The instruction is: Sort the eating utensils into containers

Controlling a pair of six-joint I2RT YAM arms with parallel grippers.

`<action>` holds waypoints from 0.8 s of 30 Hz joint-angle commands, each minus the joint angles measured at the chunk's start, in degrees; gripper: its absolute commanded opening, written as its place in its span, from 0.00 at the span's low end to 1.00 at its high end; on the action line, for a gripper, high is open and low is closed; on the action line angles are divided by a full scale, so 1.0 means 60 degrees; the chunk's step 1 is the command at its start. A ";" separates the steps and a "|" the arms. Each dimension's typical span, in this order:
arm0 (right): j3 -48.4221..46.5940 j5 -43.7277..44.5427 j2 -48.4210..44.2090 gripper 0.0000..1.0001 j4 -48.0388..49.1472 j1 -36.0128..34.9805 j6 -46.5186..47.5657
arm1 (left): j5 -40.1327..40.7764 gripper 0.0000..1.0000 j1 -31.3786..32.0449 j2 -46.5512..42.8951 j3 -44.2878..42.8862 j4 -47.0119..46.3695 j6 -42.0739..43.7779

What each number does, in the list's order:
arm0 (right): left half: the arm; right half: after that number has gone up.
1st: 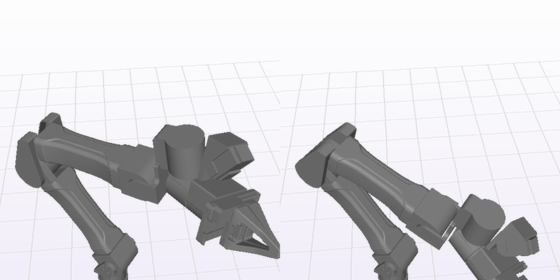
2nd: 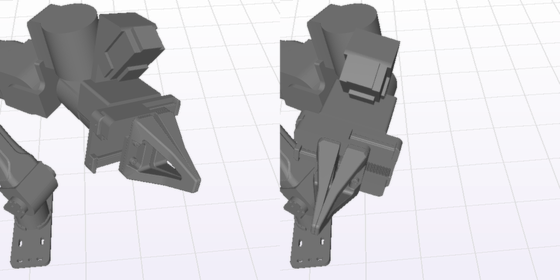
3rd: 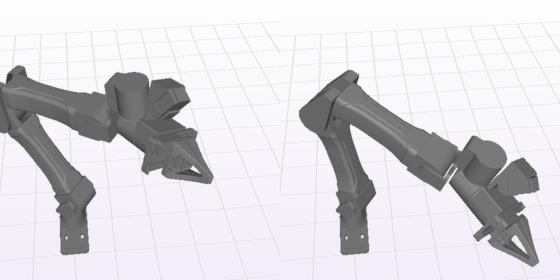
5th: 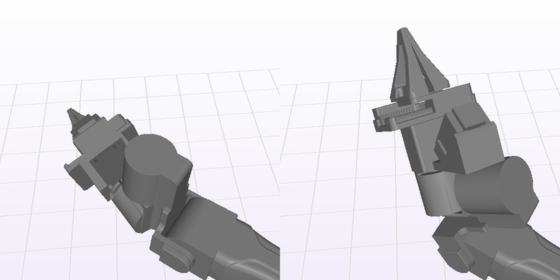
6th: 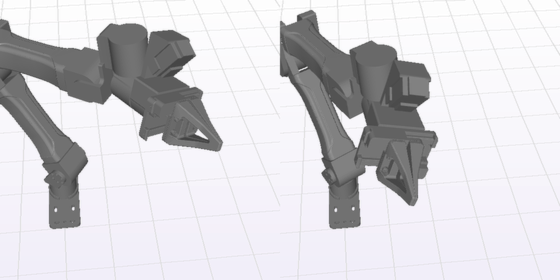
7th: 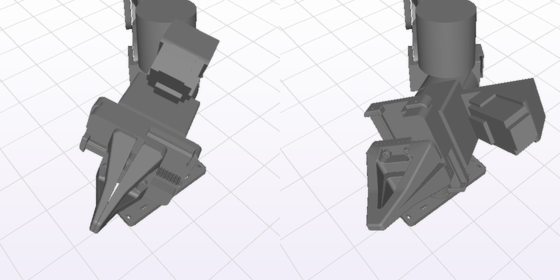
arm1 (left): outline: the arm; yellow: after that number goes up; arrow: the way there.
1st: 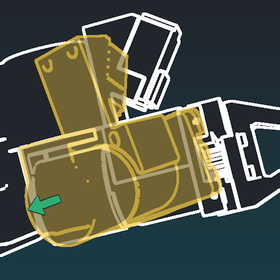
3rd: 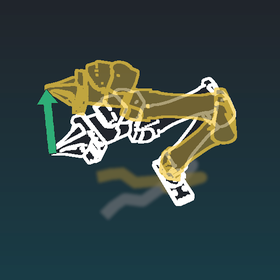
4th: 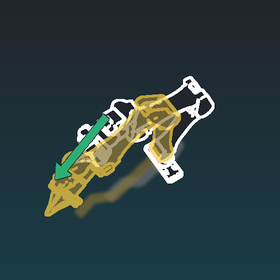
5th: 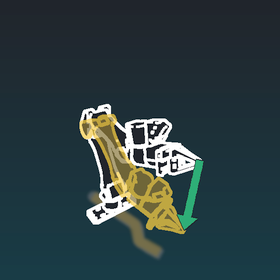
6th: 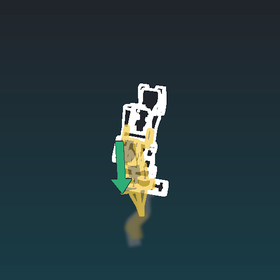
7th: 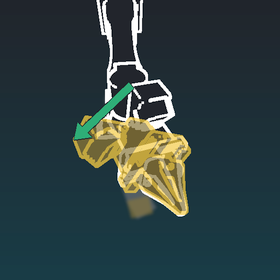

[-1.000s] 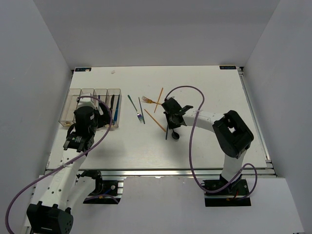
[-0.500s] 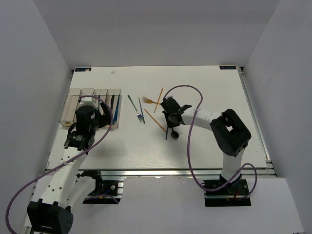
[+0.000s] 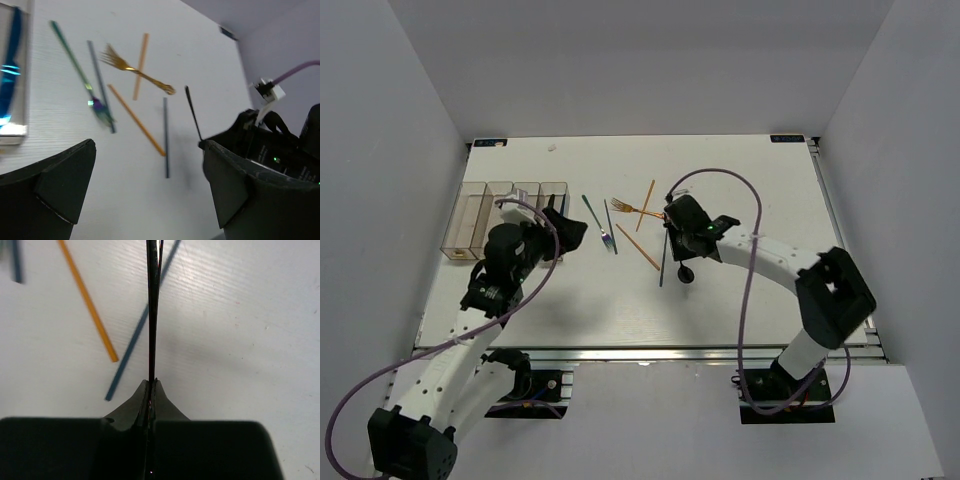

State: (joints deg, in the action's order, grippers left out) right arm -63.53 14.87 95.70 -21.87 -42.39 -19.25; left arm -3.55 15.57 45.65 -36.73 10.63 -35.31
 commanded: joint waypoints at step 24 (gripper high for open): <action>-0.0457 -0.3533 -0.2532 0.00 0.2690 -0.2060 -0.0821 | 0.0328 0.54 0.2634 0.3099 -0.0103 -0.4835 -0.2494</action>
State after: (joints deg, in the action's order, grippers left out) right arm -63.64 -4.45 80.44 -10.68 -53.60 -23.59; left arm -2.74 31.27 64.23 -34.20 -18.37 -51.44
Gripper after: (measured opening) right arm 0.011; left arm 0.593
